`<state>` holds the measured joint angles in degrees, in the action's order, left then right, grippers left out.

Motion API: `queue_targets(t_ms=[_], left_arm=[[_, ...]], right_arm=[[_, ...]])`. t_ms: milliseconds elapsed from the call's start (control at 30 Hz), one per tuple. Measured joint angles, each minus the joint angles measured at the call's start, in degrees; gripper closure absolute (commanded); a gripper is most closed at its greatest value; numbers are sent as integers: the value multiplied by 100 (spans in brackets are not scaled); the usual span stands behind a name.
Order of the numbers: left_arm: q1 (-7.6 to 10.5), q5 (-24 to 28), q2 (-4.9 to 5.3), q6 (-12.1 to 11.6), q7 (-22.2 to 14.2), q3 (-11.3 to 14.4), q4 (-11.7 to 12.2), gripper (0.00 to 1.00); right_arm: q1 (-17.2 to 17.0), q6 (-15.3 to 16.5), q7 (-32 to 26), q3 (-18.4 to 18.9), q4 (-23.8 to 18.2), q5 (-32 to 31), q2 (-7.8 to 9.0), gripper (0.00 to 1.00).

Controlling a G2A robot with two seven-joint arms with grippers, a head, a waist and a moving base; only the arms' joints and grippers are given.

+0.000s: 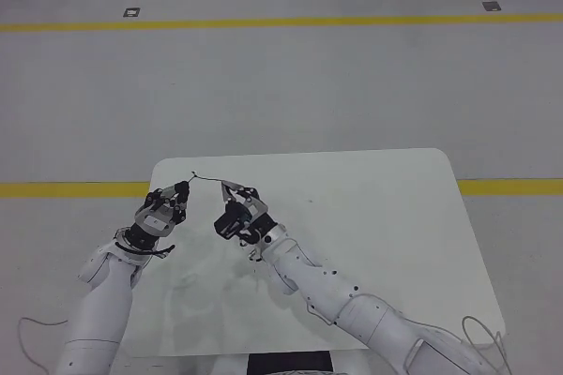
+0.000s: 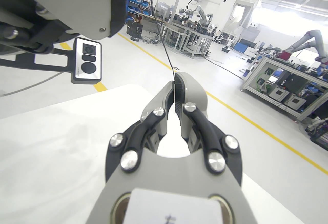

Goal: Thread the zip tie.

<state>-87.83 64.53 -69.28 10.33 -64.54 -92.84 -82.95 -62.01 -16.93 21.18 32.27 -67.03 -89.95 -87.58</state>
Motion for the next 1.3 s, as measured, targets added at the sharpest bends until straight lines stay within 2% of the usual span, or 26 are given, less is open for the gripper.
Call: queue_targets(t_ms=[100,267,433,800,1000,1067,1200,1300], left_arm=[[0,0,0,0,0,0,0,100],[0,0,0,0,0,0,0,100],[0,0,0,0,0,0,0,100],[0,0,0,0,0,0,0,100],[0,0,0,0,0,0,0,100],[0,0,0,0,0,0,0,100],[0,0,0,0,0,0,0,100],[0,0,0,0,0,0,0,100]], right_arm=[[29,3,-4,-55,26,0,20,100],[243,-119,-229,-379,190,0,87,100],[301,-255,-507,-516,140,0,136,100],[322,-255,-750,-556,63,0,220,100],[222,-255,-748,-412,-28,0,257,99],[142,-255,-745,-274,-88,0,275,0],[-112,-250,-532,96,-335,48,325,0],[-289,-42,-238,385,-523,207,397,0]])
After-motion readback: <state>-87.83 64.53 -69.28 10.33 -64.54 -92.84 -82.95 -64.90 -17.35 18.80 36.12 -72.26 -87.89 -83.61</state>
